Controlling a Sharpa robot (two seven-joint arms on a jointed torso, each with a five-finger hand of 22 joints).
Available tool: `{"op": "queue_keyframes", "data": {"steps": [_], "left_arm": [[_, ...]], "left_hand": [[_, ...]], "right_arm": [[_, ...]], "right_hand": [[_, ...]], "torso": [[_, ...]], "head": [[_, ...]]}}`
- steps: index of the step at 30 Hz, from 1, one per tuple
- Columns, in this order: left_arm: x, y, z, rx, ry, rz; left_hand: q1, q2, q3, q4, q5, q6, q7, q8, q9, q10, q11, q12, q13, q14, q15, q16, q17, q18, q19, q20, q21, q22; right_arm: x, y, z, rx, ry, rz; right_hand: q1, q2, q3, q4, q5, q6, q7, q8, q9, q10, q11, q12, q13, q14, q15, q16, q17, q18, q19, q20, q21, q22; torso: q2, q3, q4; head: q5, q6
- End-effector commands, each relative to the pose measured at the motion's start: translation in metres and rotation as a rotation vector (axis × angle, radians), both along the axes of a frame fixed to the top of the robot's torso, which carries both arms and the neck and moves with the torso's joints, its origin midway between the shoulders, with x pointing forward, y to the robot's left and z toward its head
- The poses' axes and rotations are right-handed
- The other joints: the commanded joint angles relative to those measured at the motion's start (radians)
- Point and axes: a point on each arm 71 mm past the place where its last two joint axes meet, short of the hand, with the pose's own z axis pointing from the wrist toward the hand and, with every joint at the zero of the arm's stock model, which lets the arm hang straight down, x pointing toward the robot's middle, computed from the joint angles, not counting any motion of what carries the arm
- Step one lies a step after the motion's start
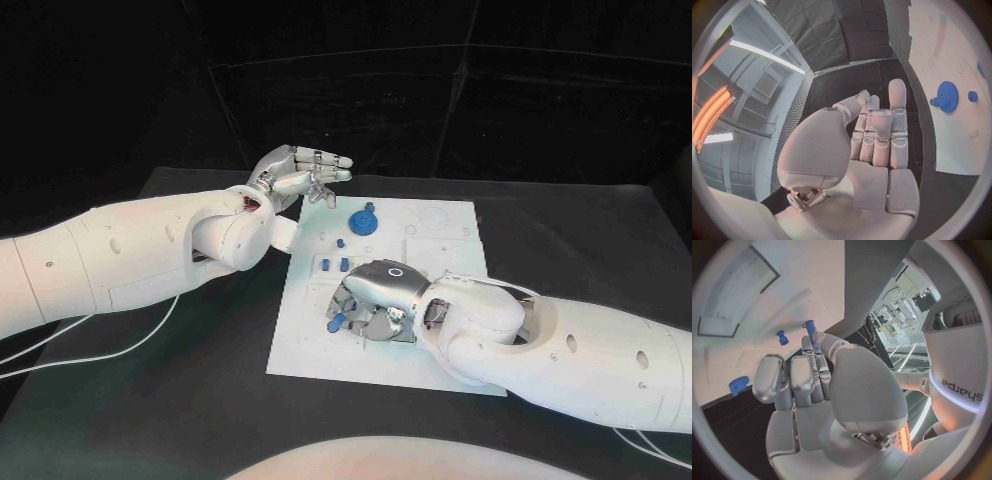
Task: Assemble the parts on the task board
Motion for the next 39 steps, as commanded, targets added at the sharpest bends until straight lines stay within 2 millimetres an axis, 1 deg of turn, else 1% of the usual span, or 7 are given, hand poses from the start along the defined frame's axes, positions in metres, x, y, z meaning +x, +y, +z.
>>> {"op": "queue_keyframes", "data": {"steps": [1, 7, 14, 21, 27, 35, 39], "left_arm": [[0.000, -0.001, 0.001, -0.008, -0.003, -0.011], [0.000, -0.001, 0.002, -0.009, -0.003, -0.012], [0.000, -0.001, 0.002, -0.008, -0.002, -0.012], [0.000, -0.001, 0.002, -0.009, -0.002, -0.013], [-0.001, -0.001, 0.002, -0.009, -0.002, -0.014], [-0.001, -0.001, 0.002, -0.009, -0.002, -0.014], [-0.001, -0.001, 0.002, -0.009, -0.001, -0.013]], "left_hand": [[0.000, 0.009, -0.008, 0.000, 0.006, -0.004, 0.003, 0.002, -0.001, -0.009, 0.000, 0.007, 0.001, -0.008, 0.001, -0.005, -0.001, 0.011, -0.005, -0.001, -0.003, -0.001], [0.000, 0.009, -0.008, 0.000, 0.006, -0.004, 0.003, 0.002, -0.001, -0.009, 0.000, 0.007, 0.001, -0.008, 0.001, -0.005, -0.001, 0.011, -0.005, -0.001, -0.003, -0.001], [0.000, 0.009, -0.008, 0.000, 0.006, -0.004, 0.003, 0.002, -0.001, -0.009, 0.000, 0.007, 0.001, -0.008, 0.001, -0.005, -0.001, 0.011, -0.005, -0.001, -0.003, -0.001], [0.000, 0.009, -0.008, 0.000, 0.006, -0.004, 0.003, 0.002, -0.001, -0.009, 0.000, 0.007, 0.001, -0.008, 0.001, -0.005, -0.001, 0.011, -0.005, -0.001, -0.003, -0.001], [0.000, 0.009, -0.008, 0.000, 0.006, -0.004, 0.003, 0.002, -0.001, -0.009, 0.000, 0.007, 0.001, -0.008, 0.001, -0.005, -0.001, 0.011, -0.005, -0.001, -0.003, -0.001], [0.000, 0.009, -0.008, 0.000, 0.006, -0.004, 0.003, 0.002, -0.001, -0.009, 0.000, 0.007, 0.001, -0.008, 0.001, -0.005, -0.001, 0.011, -0.005, -0.001, -0.003, -0.001], [0.000, 0.009, -0.008, 0.000, 0.006, -0.004, 0.003, 0.002, -0.001, -0.009, 0.000, 0.007, 0.001, -0.008, 0.001, -0.005, -0.001, 0.011, -0.005, -0.001, -0.003, -0.001]], "right_arm": [[-0.001, 0.002, -0.002, -0.025, -0.020, 0.012], [-0.001, 0.004, -0.003, -0.035, -0.041, 0.008], [-0.001, 0.004, -0.003, -0.043, -0.062, 0.004], [-0.003, 0.007, -0.004, -0.064, -0.057, 0.019], [-0.003, 0.010, -0.005, -0.068, -0.055, 0.026], [-0.003, 0.012, -0.006, -0.073, -0.051, 0.031], [-0.003, 0.013, -0.005, -0.066, -0.051, 0.033]], "right_hand": [[-0.009, 0.001, 0.005, 0.000, 0.005, 0.005, 0.002, 0.000, 0.001, 0.004, 0.000, -0.004, -0.001, 0.017, -0.005, 0.003, -0.001, -0.007, 0.004, -0.003, 0.004, 0.000], [-0.009, 0.001, 0.005, 0.000, 0.007, 0.005, 0.002, -0.001, 0.001, 0.004, 0.000, -0.004, -0.001, 0.017, -0.005, 0.003, -0.001, -0.007, 0.004, -0.003, 0.004, 0.000], [-0.010, 0.001, 0.005, -0.001, 0.010, 0.005, 0.002, -0.001, 0.001, 0.005, 0.000, -0.005, -0.001, 0.017, -0.005, 0.003, -0.001, -0.008, 0.005, -0.002, 0.005, 0.001], [-0.018, -0.004, 0.001, -0.002, 0.015, 0.004, 0.003, -0.004, -0.001, 0.005, 0.001, -0.011, -0.002, 0.017, -0.004, 0.002, -0.004, -0.007, 0.004, -0.001, 0.004, -0.001], [-0.038, -0.014, -0.004, 0.001, 0.019, -0.023, 0.014, -0.025, -0.009, -0.024, 0.013, -0.040, -0.008, 0.015, 0.004, 0.001, -0.010, -0.007, 0.001, 0.006, 0.002, -0.004], [-0.052, -0.024, -0.007, 0.003, 0.019, -0.038, 0.020, -0.036, -0.011, -0.050, 0.022, -0.063, -0.012, 0.013, 0.012, -0.001, -0.017, -0.006, -0.002, 0.014, -0.001, -0.009], [-0.057, -0.029, -0.007, 0.004, 0.019, -0.054, 0.021, -0.042, -0.014, -0.063, 0.026, -0.072, -0.012, 0.012, 0.016, -0.002, -0.021, -0.006, -0.004, 0.018, -0.002, -0.011]], "torso": [[0.001, -0.0009, 0.0006], [0.000, -0.0012, 0.0009], [0.000, -0.0007, -0.0007], [0.000, -0.0010, 0.0002], [0.000, -0.0011, 0.0006], [0.000, -0.0016, 0.0004], [0.000, -0.0010, 0.0004]], "head": [[-0.001, -0.002], [0.001, -0.004], [0.002, -0.006], [0.001, -0.006], [0.001, -0.006], [0.000, -0.007], [0.001, -0.008]]}}
